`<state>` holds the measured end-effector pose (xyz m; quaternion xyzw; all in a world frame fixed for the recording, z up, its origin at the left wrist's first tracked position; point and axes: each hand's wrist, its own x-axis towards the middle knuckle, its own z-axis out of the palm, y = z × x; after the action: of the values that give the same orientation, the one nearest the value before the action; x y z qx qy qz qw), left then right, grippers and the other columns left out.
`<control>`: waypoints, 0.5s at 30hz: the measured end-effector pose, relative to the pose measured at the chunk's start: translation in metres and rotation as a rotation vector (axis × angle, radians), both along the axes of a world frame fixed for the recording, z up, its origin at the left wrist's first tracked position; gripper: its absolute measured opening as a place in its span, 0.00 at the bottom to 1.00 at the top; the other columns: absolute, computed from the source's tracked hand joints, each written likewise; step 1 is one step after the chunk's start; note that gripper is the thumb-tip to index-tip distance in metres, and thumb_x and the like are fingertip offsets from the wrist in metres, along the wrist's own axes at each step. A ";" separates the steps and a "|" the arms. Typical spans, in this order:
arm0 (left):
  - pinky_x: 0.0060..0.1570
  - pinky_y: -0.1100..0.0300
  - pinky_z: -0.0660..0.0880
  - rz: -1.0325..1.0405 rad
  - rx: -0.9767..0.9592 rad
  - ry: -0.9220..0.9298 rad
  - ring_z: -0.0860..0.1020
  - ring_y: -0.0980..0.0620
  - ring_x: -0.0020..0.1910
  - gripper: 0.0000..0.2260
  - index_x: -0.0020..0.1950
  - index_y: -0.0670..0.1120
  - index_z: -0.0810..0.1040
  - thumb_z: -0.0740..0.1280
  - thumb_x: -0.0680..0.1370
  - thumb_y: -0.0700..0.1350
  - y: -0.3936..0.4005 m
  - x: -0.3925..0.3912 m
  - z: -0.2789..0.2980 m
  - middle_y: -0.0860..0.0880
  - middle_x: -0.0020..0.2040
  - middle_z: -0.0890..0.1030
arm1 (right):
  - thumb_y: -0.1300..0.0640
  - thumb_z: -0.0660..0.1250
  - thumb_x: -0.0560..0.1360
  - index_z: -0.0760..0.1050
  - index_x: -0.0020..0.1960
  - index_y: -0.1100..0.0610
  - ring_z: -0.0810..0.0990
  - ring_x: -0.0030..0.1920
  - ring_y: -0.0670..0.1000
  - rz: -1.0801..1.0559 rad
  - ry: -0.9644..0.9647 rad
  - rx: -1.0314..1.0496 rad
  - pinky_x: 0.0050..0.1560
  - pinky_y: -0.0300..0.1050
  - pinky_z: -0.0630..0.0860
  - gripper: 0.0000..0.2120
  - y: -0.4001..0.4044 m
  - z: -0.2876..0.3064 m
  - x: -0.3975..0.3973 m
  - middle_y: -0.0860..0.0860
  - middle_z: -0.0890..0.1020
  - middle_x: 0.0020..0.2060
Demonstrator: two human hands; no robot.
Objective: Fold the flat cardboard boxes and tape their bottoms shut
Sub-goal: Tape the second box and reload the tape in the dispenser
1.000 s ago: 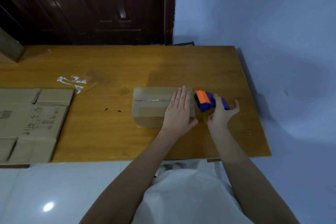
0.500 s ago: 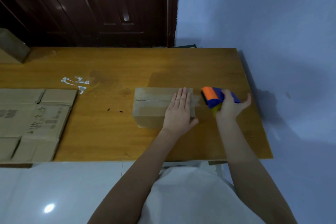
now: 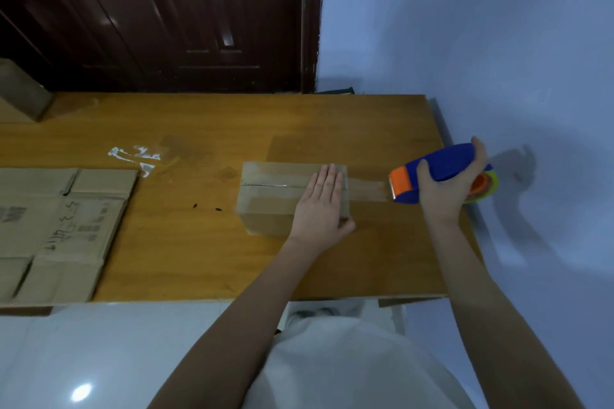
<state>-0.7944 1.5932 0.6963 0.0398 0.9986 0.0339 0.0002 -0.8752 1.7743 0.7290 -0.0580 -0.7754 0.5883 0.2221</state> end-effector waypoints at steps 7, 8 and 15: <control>0.75 0.52 0.41 -0.012 -0.008 0.005 0.42 0.45 0.77 0.38 0.77 0.38 0.44 0.55 0.78 0.60 -0.002 0.001 -0.001 0.40 0.77 0.44 | 0.63 0.69 0.74 0.56 0.74 0.56 0.74 0.54 0.44 0.161 -0.122 0.172 0.52 0.37 0.75 0.34 -0.019 -0.033 0.007 0.53 0.70 0.64; 0.75 0.52 0.41 -0.016 -0.012 0.005 0.42 0.45 0.77 0.38 0.77 0.38 0.43 0.55 0.78 0.60 -0.002 0.001 -0.002 0.40 0.77 0.44 | 0.63 0.69 0.74 0.56 0.74 0.56 0.73 0.56 0.45 0.174 -0.128 0.182 0.53 0.35 0.73 0.34 -0.023 -0.038 0.009 0.55 0.69 0.66; 0.75 0.53 0.42 -0.013 -0.006 0.013 0.45 0.45 0.77 0.38 0.77 0.38 0.46 0.56 0.77 0.61 -0.002 0.000 -0.002 0.40 0.77 0.47 | 0.64 0.69 0.73 0.58 0.72 0.61 0.67 0.55 0.33 0.212 -0.141 0.179 0.54 0.25 0.68 0.32 -0.052 -0.053 0.013 0.50 0.68 0.63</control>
<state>-0.7942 1.5913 0.6946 0.0465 0.9984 0.0305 -0.0060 -0.8623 1.7220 0.6760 0.0030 -0.8401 0.5315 0.1080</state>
